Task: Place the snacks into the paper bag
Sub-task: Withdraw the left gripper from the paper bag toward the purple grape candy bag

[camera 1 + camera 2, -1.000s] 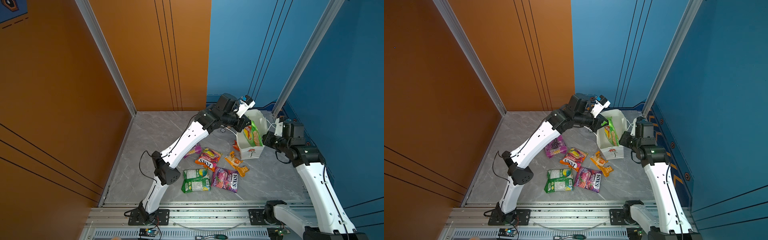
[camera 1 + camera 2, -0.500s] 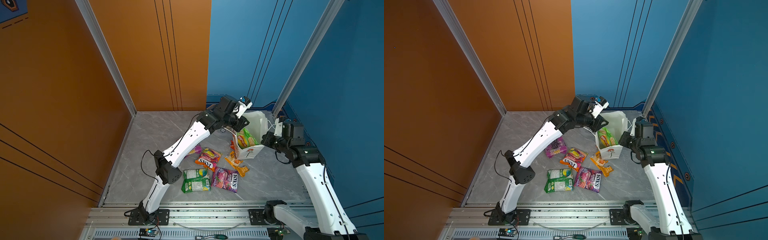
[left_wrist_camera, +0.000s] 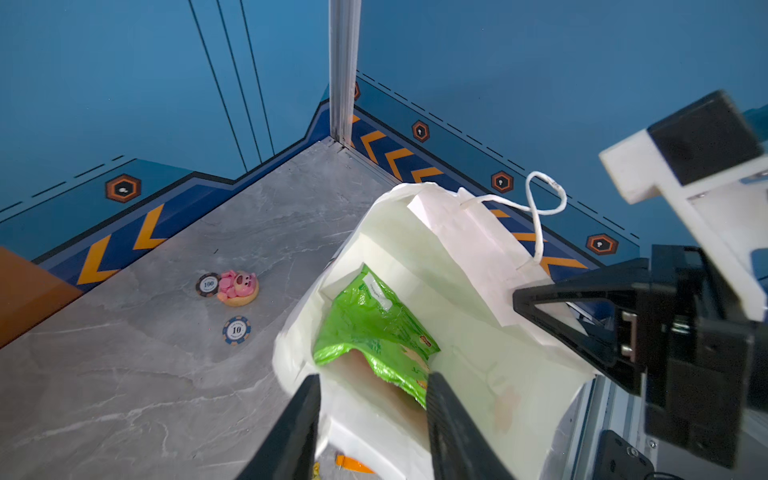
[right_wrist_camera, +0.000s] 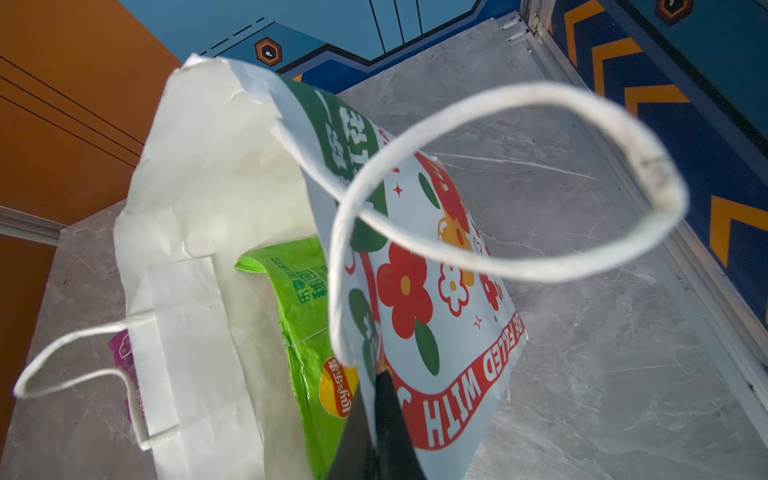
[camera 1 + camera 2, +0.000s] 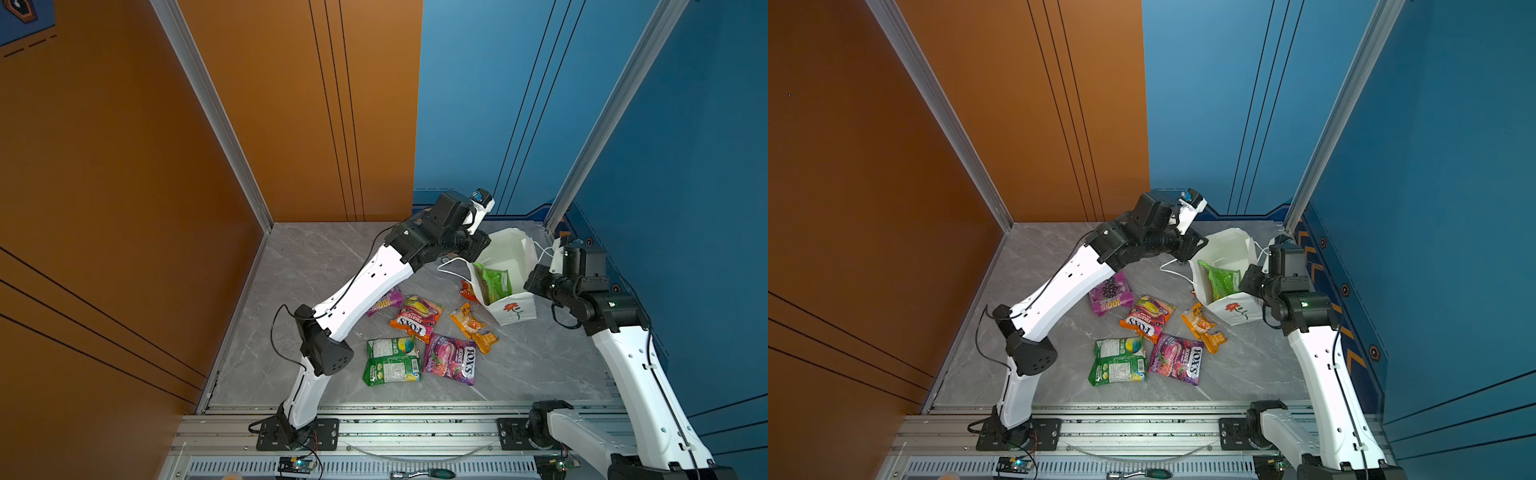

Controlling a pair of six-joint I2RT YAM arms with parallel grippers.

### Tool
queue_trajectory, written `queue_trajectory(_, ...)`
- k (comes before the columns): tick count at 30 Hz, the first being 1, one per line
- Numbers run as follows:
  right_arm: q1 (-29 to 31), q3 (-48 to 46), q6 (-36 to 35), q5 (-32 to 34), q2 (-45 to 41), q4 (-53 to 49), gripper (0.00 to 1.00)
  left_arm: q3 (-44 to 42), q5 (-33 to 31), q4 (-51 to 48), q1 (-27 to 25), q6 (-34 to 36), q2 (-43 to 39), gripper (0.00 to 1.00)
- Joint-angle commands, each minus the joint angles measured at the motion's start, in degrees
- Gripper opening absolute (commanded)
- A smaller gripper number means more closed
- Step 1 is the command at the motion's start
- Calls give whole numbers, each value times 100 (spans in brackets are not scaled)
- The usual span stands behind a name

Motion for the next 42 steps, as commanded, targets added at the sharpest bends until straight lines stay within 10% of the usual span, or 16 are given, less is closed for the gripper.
queue_trajectory(1,3,79,-48,377,-121,-102,0,-660,-535,143,6,-463,-747,46)
queue_trajectory(10,-139,-19,27,516,-172,-66,0,-3688,-1893,1061,244,-1238,-2892,61)
queue_trajectory(20,-324,-211,9,306,-286,36,0,-6120,-1938,841,1567,-1896,-3778,67)
queue_trajectory(34,-406,-326,26,252,-419,54,0,-5938,-4003,-73,478,382,-1727,91)
queue_trajectory(42,-474,-353,-8,147,-429,79,0,-5587,-4934,-425,183,824,-480,81)
